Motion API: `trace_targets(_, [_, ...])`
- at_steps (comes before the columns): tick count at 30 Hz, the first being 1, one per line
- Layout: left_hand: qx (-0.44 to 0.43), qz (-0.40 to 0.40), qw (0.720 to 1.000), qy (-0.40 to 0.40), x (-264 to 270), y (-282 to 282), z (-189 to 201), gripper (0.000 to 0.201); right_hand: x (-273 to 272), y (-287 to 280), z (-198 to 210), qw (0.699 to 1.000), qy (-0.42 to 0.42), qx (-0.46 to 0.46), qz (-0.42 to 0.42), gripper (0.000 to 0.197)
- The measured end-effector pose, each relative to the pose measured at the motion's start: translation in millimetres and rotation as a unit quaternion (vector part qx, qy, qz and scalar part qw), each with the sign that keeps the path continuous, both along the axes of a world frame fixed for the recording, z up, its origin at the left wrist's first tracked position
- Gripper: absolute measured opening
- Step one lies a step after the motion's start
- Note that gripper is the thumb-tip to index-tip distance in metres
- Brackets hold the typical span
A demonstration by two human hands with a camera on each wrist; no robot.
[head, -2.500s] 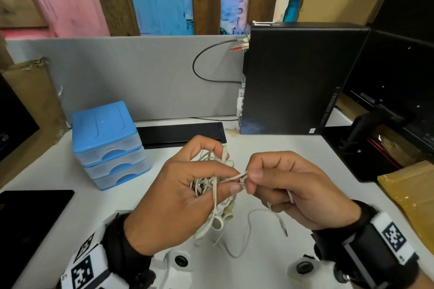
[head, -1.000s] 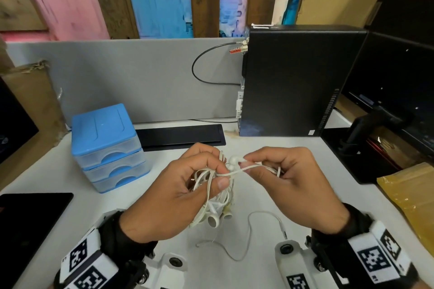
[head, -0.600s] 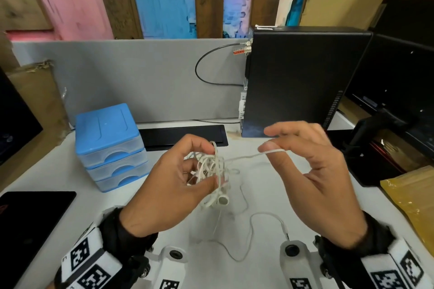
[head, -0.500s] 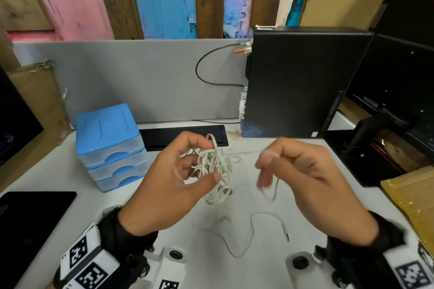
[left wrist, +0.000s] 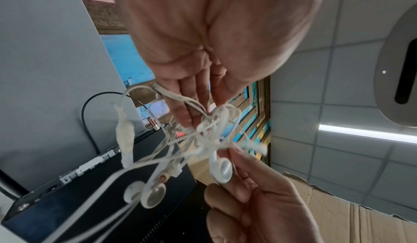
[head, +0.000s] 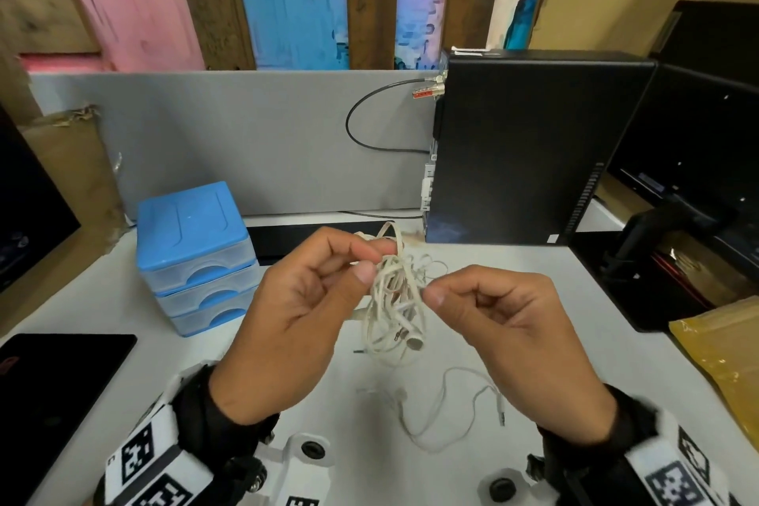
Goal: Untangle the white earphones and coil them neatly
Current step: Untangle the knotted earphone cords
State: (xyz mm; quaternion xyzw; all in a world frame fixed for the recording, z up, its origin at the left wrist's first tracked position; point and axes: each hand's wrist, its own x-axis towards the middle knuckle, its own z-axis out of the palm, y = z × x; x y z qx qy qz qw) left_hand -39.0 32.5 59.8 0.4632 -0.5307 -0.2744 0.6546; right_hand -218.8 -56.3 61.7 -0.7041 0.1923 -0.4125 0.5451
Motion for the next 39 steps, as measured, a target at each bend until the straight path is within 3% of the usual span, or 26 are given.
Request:
trace_targets(7, [-0.002, 0.004, 0.999, -0.045, -4, 2, -2, 0.033, 4, 10, -8, 0.999, 0.006, -0.037, 0.01, 0.008])
trace_targets(10, [0.0, 0.013, 0.998, -0.063, -3, 3, 0, 0.037, 3, 10, -10, 0.999, 0.002, -0.043, -0.008, 0.011])
trace_targets(13, [0.01, 0.019, 0.997, -0.077, -3, 4, 2, 0.037, 4, 11, -8, 0.999, -0.022, -0.04, -0.023, 0.002])
trace_targets(17, [0.013, 0.019, 0.996, -0.087, -2, 5, 0, 0.041, 4, 15, -5, 0.996, -0.019, -0.085, -0.035, 0.009])
trace_targets(23, [-0.002, -0.002, 0.998, -0.062, -1, 6, -4, 0.032, 5, 17, -4, 0.998, -0.014, -0.054, -0.013, 0.009])
trace_targets(25, [-0.013, 0.008, 0.998, -0.066, -1, 4, -4, 0.028, 6, 17, -6, 0.999, -0.029, -0.037, -0.025, 0.014])
trace_targets(28, [-0.015, 0.041, 0.996, -0.075, -1, 1, -6, 0.038, 6, 16, -6, 0.998, -0.046, -0.024, -0.035, 0.017])
trace_targets(31, [-0.013, 0.043, 0.997, -0.066, -5, 0, -7, 0.029, 7, 16, -6, 0.999, -0.037, -0.022, -0.022, 0.02])
trace_targets(39, [-0.042, 0.068, 0.991, -0.111, -11, 3, -2, 0.031, 6, 22, -5, 0.993, -0.014, -0.046, -0.109, 0.014])
